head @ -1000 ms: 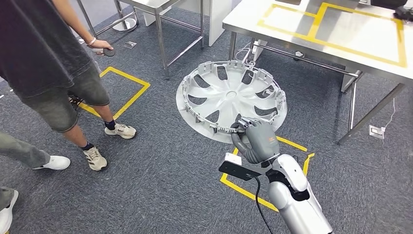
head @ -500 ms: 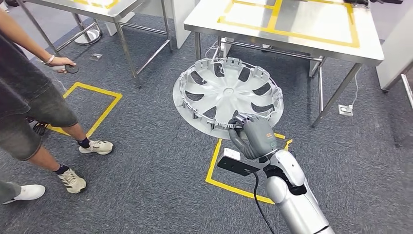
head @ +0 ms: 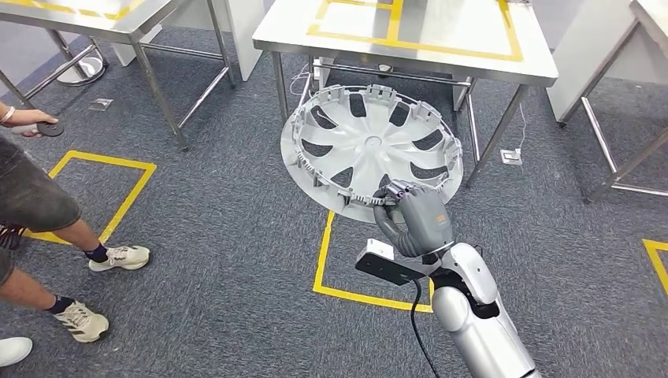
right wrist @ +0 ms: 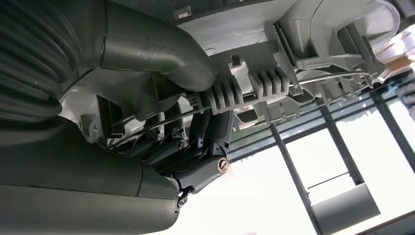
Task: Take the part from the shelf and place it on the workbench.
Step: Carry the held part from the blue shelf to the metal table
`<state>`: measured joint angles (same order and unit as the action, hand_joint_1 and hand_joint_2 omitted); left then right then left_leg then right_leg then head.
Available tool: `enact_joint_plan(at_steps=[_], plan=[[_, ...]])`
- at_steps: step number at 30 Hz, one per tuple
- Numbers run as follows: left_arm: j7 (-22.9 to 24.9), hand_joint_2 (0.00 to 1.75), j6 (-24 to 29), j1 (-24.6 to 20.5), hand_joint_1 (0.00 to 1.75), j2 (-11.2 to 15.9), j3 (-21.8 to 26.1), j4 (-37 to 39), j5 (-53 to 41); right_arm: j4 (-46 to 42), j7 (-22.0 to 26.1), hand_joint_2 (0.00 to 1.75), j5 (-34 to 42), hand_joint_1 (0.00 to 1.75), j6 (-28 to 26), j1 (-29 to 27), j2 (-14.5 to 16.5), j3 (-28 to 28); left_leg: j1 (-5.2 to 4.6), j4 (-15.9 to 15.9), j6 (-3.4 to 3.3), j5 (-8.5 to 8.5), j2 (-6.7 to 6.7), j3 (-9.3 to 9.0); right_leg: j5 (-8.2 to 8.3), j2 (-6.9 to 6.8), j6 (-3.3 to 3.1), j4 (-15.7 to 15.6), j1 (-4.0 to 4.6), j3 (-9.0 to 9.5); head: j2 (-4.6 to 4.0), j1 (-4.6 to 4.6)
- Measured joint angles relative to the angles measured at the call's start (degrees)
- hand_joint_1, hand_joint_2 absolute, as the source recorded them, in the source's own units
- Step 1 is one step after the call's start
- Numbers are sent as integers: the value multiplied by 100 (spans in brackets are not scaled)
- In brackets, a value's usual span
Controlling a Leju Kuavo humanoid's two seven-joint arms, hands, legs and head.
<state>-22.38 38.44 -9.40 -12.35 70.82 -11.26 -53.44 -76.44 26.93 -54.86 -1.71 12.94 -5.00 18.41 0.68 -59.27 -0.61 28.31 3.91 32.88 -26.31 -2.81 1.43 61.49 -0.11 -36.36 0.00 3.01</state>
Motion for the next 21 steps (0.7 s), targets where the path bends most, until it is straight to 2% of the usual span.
enact_joint_plan(at_steps=[1, 2, 4, 5, 7, 8, 9, 10, 11, 12, 13, 14, 15, 16, 17, 19, 20, 21], plan=[[15, 175, 1, -7, 0, 1, 0, 0, -6, 5, -10, 175, -12, 175, 24, 48, 23, 3, -13, 1, 29, 11, 49, -11, 43, -68, -42, -206, 27, 100, 0, -2], [40, 175, 2, -11, 0, 1, 0, 0, -17, 15, -17, 175, -19, 175, 42, 96, 44, 6, -24, 6, 59, 17, 101, -21, 35, -86, -81, -278, 52, 122, 0, -4], [117, 175, 13, -11, 0, -4, 0, 1, -41, 43, -21, 175, -22, 175, 59, 166, 72, 11, -28, 24, 121, 28, 182, -50, 57, 39, -140, -291, 53, 109, 0, -3], [151, 175, 24, -3, 0, -7, 0, 2, -46, 55, -18, 175, -22, 175, 56, 186, 79, 14, -21, -2, 155, 60, 138, -49, 69, 90, -170, -311, 37, 121, 0, -6], [202, 175, 59, 40, 0, -8, 0, 3, -50, 83, -7, 175, -21, 175, 33, 203, 108, 19, -8, -302, 213, 255, -98, 75, 93, 184, -237, -353, -4, 152, 0, -15], [212, 175, 73, 82, 0, -5, 0, 4, -48, 98, 0, 175, -21, 175, 21, 202, 127, 24, 1, -638, 231, 422, -240, 232, 93, 237, -260, -357, -13, 154, 0, -21], [221, 175, 82, 131, 0, 2, 0, 4, -45, 119, 0, 175, -22, 175, 13, 200, 146, 37, 3, -1032, 243, 587, -316, 427, 90, 301, -277, -355, -15, 154, 0, -25], [233, 175, 86, 178, 0, 11, 1, 4, -46, 137, -8, 175, -22, 175, 9, 197, 160, 54, 3, -1362, 252, 694, -346, 600, 87, 371, -284, -352, -14, 154, 0, -26], [243, 175, 89, 217, 0, 26, 1, 4, -55, 161, -32, 175, -21, 175, 6, 195, 176, 73, 4, -1547, 257, 701, -362, 715, 84, 455, -287, -346, -15, 156, 0, -28], [251, 175, 91, 237, 0, 44, 2, 4, -66, 185, -68, 175, -16, 175, 4, 195, 191, 89, 6, -1485, 257, 583, -370, 717, 81, 532, -283, -337, -19, 158, 0, -29], [251, 175, 92, 243, 0, 61, 2, 3, -76, 206, -109, 175, -9, 175, 1, 195, 209, 97, 12, -1203, 256, 376, -394, 612, 74, 602, -272, -325, -26, 160, 0, -30], [241, 175, 92, 245, 0, 80, 2, 2, -84, 224, -146, 175, 2, 175, -4, 195, 231, 100, 29, -803, 256, 161, -490, 452, 62, 669, -252, -304, -35, 156, 0, -33], [231, 175, 93, 244, 0, 93, 2, 1, -87, 236, -172, 175, 11, 175, -13, 198, 253, 100, 47, -445, 251, 23, -614, 293, 48, 730, -223, -271, -36, 140, 0, -36], [222, 175, 93, 247, 0, 102, 2, 1, -91, 242, -188, 175, 17, 175, -25, 198, 280, 100, 62, -198, 236, -51, -715, 180, 41, 789, -188, -247, -38, 117, 0, -40], [220, 175, 94, 251, 0, 108, 2, 1, -94, 246, -197, 175, 21, 175, -38, 194, 304, 100, 66, -80, 210, -58, -789, 124, 44, 847, -151, -234, -40, 92, 0, -44], [220, 175, 95, 254, 0, 108, 3, 3, -95, 248, -197, 175, 9, 175, -60, 166, 338, 102, 52, -64, 129, -54, -719, 108, 71, 957, -76, -255, -54, 64, 0, -51], [213, 175, 95, 251, 0, 108, 4, 1, -87, 248, -194, 175, -1, 175, -67, 147, 347, 103, 52, -51, 91, -65, -667, 100, 64, 932, -44, -245, -52, 55, 0, -48], [199, 175, 94, 249, 0, 107, 4, -2, -71, 248, -188, 175, -13, 175, -72, 134, 356, 104, 59, -35, 50, -75, -613, 92, 9, 830, -14, -162, -46, 12, 0, -27]])
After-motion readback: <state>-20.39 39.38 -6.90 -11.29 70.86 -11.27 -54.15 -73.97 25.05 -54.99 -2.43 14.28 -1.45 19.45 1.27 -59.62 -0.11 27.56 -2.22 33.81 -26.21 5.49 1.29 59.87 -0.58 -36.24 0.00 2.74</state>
